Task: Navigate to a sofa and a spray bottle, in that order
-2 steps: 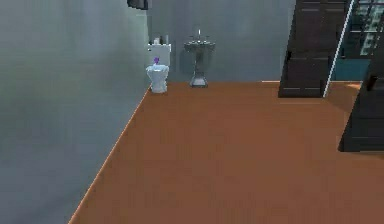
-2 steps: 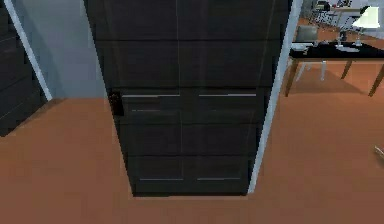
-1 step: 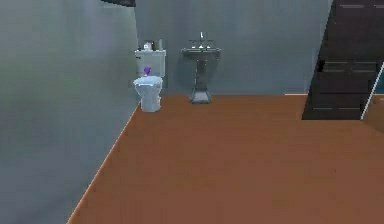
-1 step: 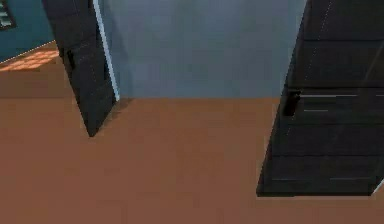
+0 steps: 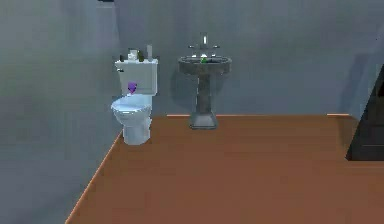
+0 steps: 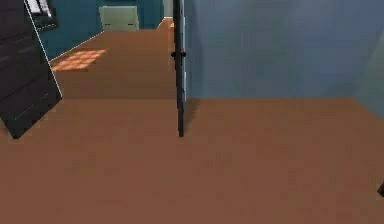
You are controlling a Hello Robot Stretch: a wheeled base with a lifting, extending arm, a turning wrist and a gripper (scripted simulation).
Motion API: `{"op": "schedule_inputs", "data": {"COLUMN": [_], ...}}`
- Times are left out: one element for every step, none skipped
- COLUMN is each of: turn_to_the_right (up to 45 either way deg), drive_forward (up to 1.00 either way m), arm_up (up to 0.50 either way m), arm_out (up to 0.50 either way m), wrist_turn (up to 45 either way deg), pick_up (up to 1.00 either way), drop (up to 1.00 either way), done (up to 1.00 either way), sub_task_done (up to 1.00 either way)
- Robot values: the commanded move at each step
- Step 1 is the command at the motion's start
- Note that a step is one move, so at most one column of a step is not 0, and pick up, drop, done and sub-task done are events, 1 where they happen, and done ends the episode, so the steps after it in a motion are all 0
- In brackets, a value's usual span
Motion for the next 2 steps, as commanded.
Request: {"op": "schedule_inputs", "data": {"turn_to_the_right": [0.0,0.0], "drive_forward": [1.00,0.75], "arm_up": [0.00,0.00], "arm_out": [0.00,0.00], "wrist_turn": [0.0,0.0], "pick_up": [0.00,0.00], "drop": [0.00,0.00], "done": [0.00,0.00], "sub_task_done": [0.00,0.00]}}
